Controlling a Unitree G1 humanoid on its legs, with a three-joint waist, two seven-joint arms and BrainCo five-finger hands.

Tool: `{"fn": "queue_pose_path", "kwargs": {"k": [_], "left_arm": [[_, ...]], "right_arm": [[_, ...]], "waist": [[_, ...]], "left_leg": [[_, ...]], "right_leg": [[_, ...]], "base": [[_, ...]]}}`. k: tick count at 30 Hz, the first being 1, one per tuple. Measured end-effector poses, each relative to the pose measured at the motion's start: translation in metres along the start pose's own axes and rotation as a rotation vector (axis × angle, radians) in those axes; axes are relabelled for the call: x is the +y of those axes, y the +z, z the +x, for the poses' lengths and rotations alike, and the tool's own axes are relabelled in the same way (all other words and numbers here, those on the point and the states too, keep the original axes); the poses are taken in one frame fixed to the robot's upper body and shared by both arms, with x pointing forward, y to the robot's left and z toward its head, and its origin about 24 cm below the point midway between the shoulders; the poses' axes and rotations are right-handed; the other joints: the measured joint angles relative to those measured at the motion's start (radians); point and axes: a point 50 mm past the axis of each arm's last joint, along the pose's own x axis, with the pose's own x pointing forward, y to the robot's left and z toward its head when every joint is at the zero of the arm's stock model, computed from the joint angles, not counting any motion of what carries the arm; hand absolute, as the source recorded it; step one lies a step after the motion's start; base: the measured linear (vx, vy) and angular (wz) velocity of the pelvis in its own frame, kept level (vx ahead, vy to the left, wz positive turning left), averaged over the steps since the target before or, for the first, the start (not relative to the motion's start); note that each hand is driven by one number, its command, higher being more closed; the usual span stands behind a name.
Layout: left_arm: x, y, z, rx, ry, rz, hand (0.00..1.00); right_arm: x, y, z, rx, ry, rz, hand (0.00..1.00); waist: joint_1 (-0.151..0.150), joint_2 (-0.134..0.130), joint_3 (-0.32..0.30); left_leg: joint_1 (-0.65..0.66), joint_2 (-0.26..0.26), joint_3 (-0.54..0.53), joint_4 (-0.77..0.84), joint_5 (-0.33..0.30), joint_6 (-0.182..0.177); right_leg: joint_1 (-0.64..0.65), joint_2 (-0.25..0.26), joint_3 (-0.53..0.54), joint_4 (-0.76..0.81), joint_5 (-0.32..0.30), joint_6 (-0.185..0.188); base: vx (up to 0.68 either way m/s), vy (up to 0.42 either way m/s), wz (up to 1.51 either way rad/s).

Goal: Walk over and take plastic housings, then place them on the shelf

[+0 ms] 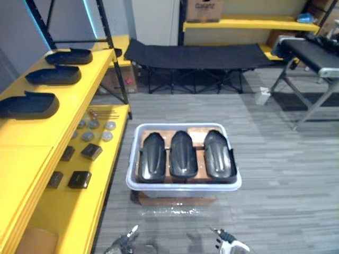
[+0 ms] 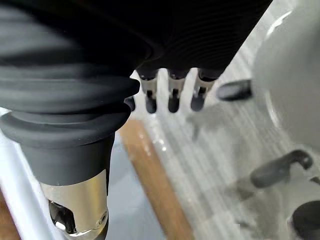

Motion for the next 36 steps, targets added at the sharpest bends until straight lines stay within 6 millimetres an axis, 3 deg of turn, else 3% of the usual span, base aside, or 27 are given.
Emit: {"fn": "queue_pose_path", "kwargs": {"k": [1, 2, 3, 5, 6, 8, 9, 10, 12, 14, 15, 16, 17, 18, 19, 20, 21, 22, 24, 25, 26, 27, 29, 30, 31, 34, 36], "left_arm": [[-0.002, 0.0, 0.0, -0.001, -0.003, 0.006, 0.0], [-0.004, 0.005, 0.0, -0.019, 0.007, 0.041, 0.0], [-0.006, 0.011, 0.0, -0.046, 0.012, 0.067, 0.0], [0.0, 0.016, 0.0, -0.072, 0.029, 0.096, 0.0], [0.005, 0.024, 0.001, -0.095, 0.041, 0.084, 0.0], [0.013, 0.034, 0.001, -0.118, 0.059, 0.1, 0.0], [0.024, 0.042, 0.0, -0.129, 0.087, 0.112, 0.0], [0.026, 0.039, 0.001, -0.102, 0.098, 0.104, 0.0], [0.029, 0.034, 0.001, -0.069, 0.116, 0.079, 0.0], [0.036, 0.023, 0.001, -0.02, 0.137, 0.045, 0.0], [0.041, 0.017, 0.001, -0.003, 0.142, 0.02, 0.0], [0.046, 0.011, 0.0, 0.006, 0.146, 0.011, 0.0], [0.048, 0.008, 0.0, 0.011, 0.146, 0.008, 0.0], [0.05, 0.007, -0.001, 0.001, 0.147, 0.01, 0.0], [0.052, 0.005, -0.001, -0.006, 0.141, 0.022, 0.0], [0.052, 0.004, -0.001, -0.006, 0.135, 0.023, 0.0], [0.052, 0.002, -0.002, -0.012, 0.119, 0.047, 0.0], [0.05, 0.001, -0.002, -0.017, 0.113, 0.059, 0.0], [0.048, -0.002, -0.002, -0.029, 0.11, 0.09, 0.0], [0.047, -0.002, -0.002, -0.033, 0.107, 0.092, 0.0], [0.05, -0.004, -0.003, -0.038, 0.115, 0.09, 0.0], [0.052, -0.004, -0.004, -0.05, 0.122, 0.088, 0.0], [0.045, -0.005, -0.004, -0.064, 0.104, 0.12, 0.0], [0.044, -0.008, -0.005, -0.064, 0.104, 0.149, 0.0], [0.052, -0.005, -0.006, -0.064, 0.131, 0.163, 0.0], [0.063, -0.006, -0.007, -0.041, 0.155, 0.199, 0.0], [0.064, -0.008, -0.007, -0.034, 0.153, 0.208, 0.0]], "right_arm": [[0.001, 0.004, 0.0, -0.018, 0.005, -0.023, 0.0], [0.002, 0.008, 0.0, -0.057, 0.033, -0.08, 0.0], [0.006, 0.009, 0.0, -0.084, 0.068, -0.13, 0.0], [0.02, 0.009, -0.001, -0.111, 0.154, -0.269, 0.0], [0.038, 0.018, -0.003, -0.175, 0.265, -0.432, 0.0], [0.077, 0.036, -0.015, -0.306, 0.492, -0.688, 0.0], [0.104, 0.042, -0.027, -0.365, 0.652, -0.837, 0.0], [0.128, 0.045, -0.039, -0.397, 0.797, -1.002, 0.0], [0.157, 0.044, -0.064, -0.416, 1.044, -1.166, 0.0], [0.175, 0.042, -0.095, -0.42, 1.287, -1.192, 0.0], [0.183, 0.053, -0.119, -0.455, 1.43, -1.095, 0.0], [0.188, 0.075, -0.144, -0.552, 1.529, -1.008, 0.0], [0.189, 0.09, -0.157, -0.619, 1.562, -0.961, 0.0], [0.187, 0.125, -0.181, -0.767, 1.59, -0.844, 0.0], [0.185, 0.162, -0.201, -0.925, 1.567, -0.746, 0.0], [0.183, 0.18, -0.21, -1.001, 1.544, -0.697, 0.0], [0.175, 0.214, -0.226, -1.144, 1.464, -0.562, 0.0], [0.168, 0.23, -0.233, -1.211, 1.413, -0.49, 0.0], [0.134, 0.279, -0.25, -1.446, 1.107, -0.194, 0.0], [0.122, 0.287, -0.25, -1.484, 1.022, -0.118, 0.0], [0.097, 0.3, -0.245, -1.52, 0.849, 0.041, 0.0], [0.079, 0.307, -0.239, -1.524, 0.725, 0.142, 0.0], [0.035, 0.318, -0.229, -1.537, 0.465, 0.287, 0.0], [0.009, 0.317, -0.216, -1.507, 0.303, 0.35, 0.0], [-0.012, 0.31, -0.196, -1.436, 0.176, 0.397, 0.0], [-0.035, 0.291, -0.157, -1.267, -0.043, 0.351, 0.0], [-0.049, 0.282, -0.143, -1.202, -0.21, 0.315, 0.0]], "waist": [[0.0, 0.013, -0.004], [-0.011, 0.008, 0.013], [-0.028, 0.004, 0.035], [-0.047, -0.019, 0.04], [-0.049, -0.032, 0.044], [-0.05, -0.055, 0.046], [-0.052, -0.087, 0.048], [-0.031, -0.064, 0.054], [-0.026, -0.058, 0.057], [-0.019, -0.06, 0.056], [-0.022, -0.07, 0.052], [-0.028, -0.082, 0.044], [-0.032, -0.085, 0.042], [-0.039, -0.088, 0.04], [-0.043, -0.09, 0.038], [-0.045, -0.087, 0.036], [-0.045, -0.092, 0.024], [-0.045, -0.09, 0.021], [-0.048, -0.067, 0.011], [-0.049, -0.063, 0.009], [-0.048, -0.065, 0.007], [-0.045, -0.086, 0.018], [-0.075, -0.031, -0.008], [-0.069, -0.024, -0.013], [-0.072, -0.038, -0.007], [-0.082, -0.084, -0.001], [-0.085, -0.09, -0.001]], "left_leg": [[0.013, 0.002, -0.001, -0.024, 0.004, 0.006], [0.058, 0.003, -0.015, -0.071, 0.014, 0.019], [0.082, 0.006, -0.045, -0.077, 0.014, 0.019], [0.088, 0.014, -0.087, -0.075, 0.014, 0.019], [0.085, 0.026, -0.111, -0.072, 0.014, 0.018], [0.058, 0.032, -0.148, -0.057, 0.005, -0.008], [0.047, 0.024, -0.172, -0.034, -0.019, -0.041], [0.04, 0.057, -0.175, -0.026, -0.022, -0.048], [0.033, 0.082, -0.199, -0.014, -0.027, -0.055], [0.034, 0.101, -0.211, -0.009, -0.03, -0.063], [0.034, 0.107, -0.222, -0.003, -0.025, -0.069], [0.035, 0.106, -0.224, -0.001, -0.019, -0.079], [0.036, 0.105, -0.225, 0.001, -0.018, -0.08], [0.034, 0.103, -0.228, 0.012, -0.017, -0.082], [0.036, 0.096, -0.231, 0.026, -0.016, -0.084], [0.034, 0.092, -0.231, 0.034, -0.015, -0.084], [0.034, 0.081, -0.231, 0.034, -0.007, -0.084], [0.034, 0.077, -0.229, 0.033, -0.004, -0.081], [0.053, 0.061, -0.22, 0.035, 0.0, -0.084], [0.053, 0.055, -0.22, 0.047, 0.0, -0.085], [0.033, 0.032, -0.217, 0.112, 0.01, -0.102], [-0.006, 0.015, -0.217, 0.181, -0.011, -0.091], [-0.007, 0.036, -0.178, 0.007, 0.021, -0.062], [0.022, 0.031, -0.161, -0.033, 0.008, -0.059], [0.029, 0.02, -0.158, -0.045, 0.008, -0.059], [0.03, 0.019, -0.138, -0.044, 0.008, -0.059], [0.031, 0.021, -0.137, -0.045, 0.007, -0.057]], "right_leg": [[-0.041, -0.005, 0.0, 0.084, -0.015, 0.02], [-0.133, -0.042, -0.012, 0.32, -0.034, 0.045], [-0.167, -0.077, -0.055, 0.429, -0.081, 0.024], [-0.185, -0.1, -0.123, 0.417, -0.153, -0.002], [-0.2, -0.097, -0.139, 0.327, -0.146, -0.014], [-0.221, -0.077, -0.121, 0.117, 0.015, -0.044], [-0.235, -0.073, -0.091, 0.07, 0.124, -0.024], [-0.219, -0.033, -0.078, 0.029, 0.128, -0.026], [-0.171, 0.007, -0.083, -0.07, 0.141, -0.021], [-0.136, 0.033, -0.086, -0.133, 0.153, -0.024], [-0.124, 0.047, -0.088, -0.152, 0.156, -0.026], [-0.108, 0.051, -0.09, -0.178, 0.159, -0.022], [-0.097, 0.051, -0.095, -0.19, 0.162, -0.02], [-0.079, 0.051, -0.107, -0.209, 0.169, -0.02], [-0.063, 0.046, -0.109, -0.22, 0.17, -0.018], [-0.061, 0.043, -0.109, -0.223, 0.17, -0.018], [-0.056, 0.033, -0.109, -0.231, 0.173, -0.014], [-0.053, 0.028, -0.109, -0.233, 0.174, -0.012], [-0.037, 0.012, -0.11, -0.234, 0.175, -0.01], [-0.031, 0.006, -0.111, -0.234, 0.176, -0.01], [-0.019, -0.023, -0.108, -0.231, 0.178, -0.008], [-0.007, -0.066, -0.107, -0.228, 0.182, -0.002], [-0.002, -0.053, -0.113, -0.231, 0.203, 0.007], [-0.006, -0.058, -0.106, -0.232, 0.202, 0.009], [-0.014, -0.069, -0.105, -0.226, 0.206, 0.013], [-0.03, -0.066, -0.1, -0.214, 0.206, 0.013], [-0.034, -0.064, -0.099, -0.211, 0.207, 0.012]], "base": [[0.07, 0.039, 0.11], [-0.02, 0.034, 0.41], [-0.05, 0.022, 0.63], [-0.03, -0.041, 0.72], [0.09, -0.108, 0.72], [0.14, -0.134, 0.53], [0.15, -0.24, 0.1], [0.14, -0.264, -0.02], [0.14, -0.192, -0.12], [0.15, -0.119, -0.1], [0.1, -0.112, -0.02], [0.1, -0.09, 0.02], [0.09, -0.044, 0.14], [0.08, -0.007, 0.19], [0.05, 0.007, 0.16], [0.05, 0.025, 0.05], [0.03, 0.029, 0.02], [0.05, 0.046, 0.06], [0.06, 0.067, 0.07], [0.06, 0.093, 0.01], [0.04, 0.165, -0.01], [0.01, 0.108, 0.02], [0.03, 0.116, 0.03], [0.05, 0.214, -0.18], [0.02, 0.169, -0.28], [-0.02, 0.02, -0.19], [-0.01, -0.019, -0.11]]}}
